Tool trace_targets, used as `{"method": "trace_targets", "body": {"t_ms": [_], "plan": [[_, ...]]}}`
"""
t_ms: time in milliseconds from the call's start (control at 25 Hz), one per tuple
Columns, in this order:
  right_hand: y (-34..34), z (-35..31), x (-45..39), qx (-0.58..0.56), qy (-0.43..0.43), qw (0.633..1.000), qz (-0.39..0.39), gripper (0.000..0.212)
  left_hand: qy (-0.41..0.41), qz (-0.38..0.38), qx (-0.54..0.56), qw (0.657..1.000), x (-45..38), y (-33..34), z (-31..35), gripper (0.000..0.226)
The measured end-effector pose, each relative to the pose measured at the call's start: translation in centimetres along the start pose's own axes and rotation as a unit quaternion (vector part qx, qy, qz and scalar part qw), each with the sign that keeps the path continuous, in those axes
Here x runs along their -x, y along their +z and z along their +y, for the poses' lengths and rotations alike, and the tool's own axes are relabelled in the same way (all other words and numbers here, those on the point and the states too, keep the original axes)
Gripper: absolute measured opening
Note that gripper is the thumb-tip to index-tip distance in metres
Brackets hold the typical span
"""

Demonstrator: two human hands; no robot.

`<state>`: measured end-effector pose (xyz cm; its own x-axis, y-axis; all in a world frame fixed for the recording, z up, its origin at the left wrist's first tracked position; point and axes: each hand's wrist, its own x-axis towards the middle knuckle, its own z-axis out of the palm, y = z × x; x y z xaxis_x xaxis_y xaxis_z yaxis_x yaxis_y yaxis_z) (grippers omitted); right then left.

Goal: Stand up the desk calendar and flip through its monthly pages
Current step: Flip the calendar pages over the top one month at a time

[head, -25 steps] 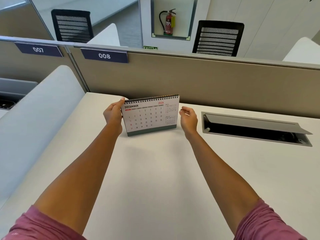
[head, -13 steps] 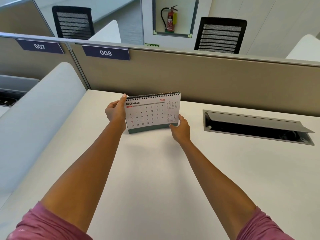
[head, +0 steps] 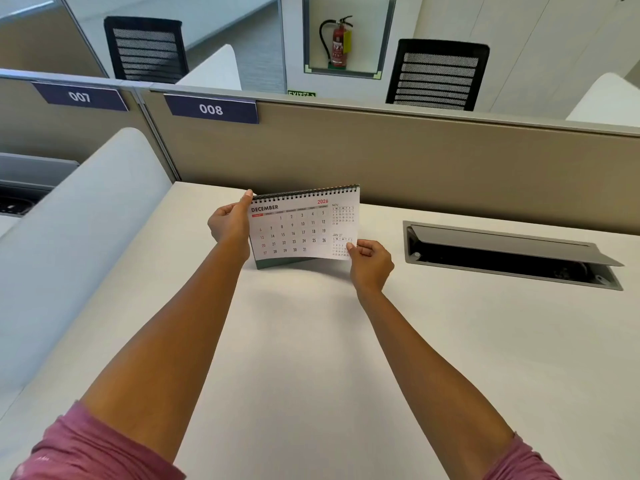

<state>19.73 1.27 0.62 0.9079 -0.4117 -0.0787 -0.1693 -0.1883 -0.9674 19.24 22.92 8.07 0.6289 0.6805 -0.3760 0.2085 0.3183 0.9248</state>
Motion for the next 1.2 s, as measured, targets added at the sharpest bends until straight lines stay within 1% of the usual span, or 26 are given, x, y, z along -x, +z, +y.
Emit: {"method": "trace_targets", "body": {"t_ms": [280, 320, 400, 480, 560, 680, 760, 880, 1080, 1200], "plan": [[-0.4, 0.6, -0.8, 0.012, 0.004, 0.999, -0.041, 0.012, -0.004, -0.004, -0.001, 1.000, 0.1, 0.0, 0.3, 0.035], [-0.5, 0.6, -0.8, 0.005, 0.013, 0.998, -0.062, 0.013, -0.004, -0.006, -0.003, 1.000, 0.2, 0.0, 0.3, 0.035], [-0.7, 0.6, -1.0, -0.038, 0.045, 0.990, -0.127, 0.015, -0.002, -0.006, -0.006, 1.000, 0.2, 0.0, 0.3, 0.035], [-1.2, 0.3, -1.1, -0.110, 0.099, 0.972, -0.182, 0.022, -0.003, -0.012, -0.004, 1.000, 0.3, 0.1, 0.4, 0.031], [-1.9, -0.5, -1.3, -0.161, 0.154, 0.951, -0.216, 0.038, -0.011, -0.026, 0.010, 1.000, 0.3, 0.2, 0.6, 0.026], [-3.2, -2.1, -1.9, -0.181, 0.199, 0.918, -0.290, 0.047, -0.016, -0.033, 0.014, 0.999, 0.4, 0.0, 1.0, 0.028], [-4.0, -3.2, -2.4, -0.205, 0.222, 0.891, -0.337, 0.058, -0.023, -0.030, 0.017, 0.999, 0.3, -0.1, 1.2, 0.026], [-4.7, -4.9, -3.3, -0.264, 0.220, 0.861, -0.375, 0.070, -0.036, -0.034, 0.016, 0.999, -0.1, -0.4, 1.5, 0.025], [-4.3, -8.5, -4.4, -0.371, 0.203, 0.817, -0.392, 0.083, -0.045, -0.066, 0.017, 0.997, 0.1, -0.8, 1.7, 0.039], [-3.5, -10.4, -5.1, -0.398, 0.189, 0.799, -0.409, 0.097, -0.027, -0.063, 0.041, 0.997, 0.2, -0.6, 1.6, 0.031]]}}
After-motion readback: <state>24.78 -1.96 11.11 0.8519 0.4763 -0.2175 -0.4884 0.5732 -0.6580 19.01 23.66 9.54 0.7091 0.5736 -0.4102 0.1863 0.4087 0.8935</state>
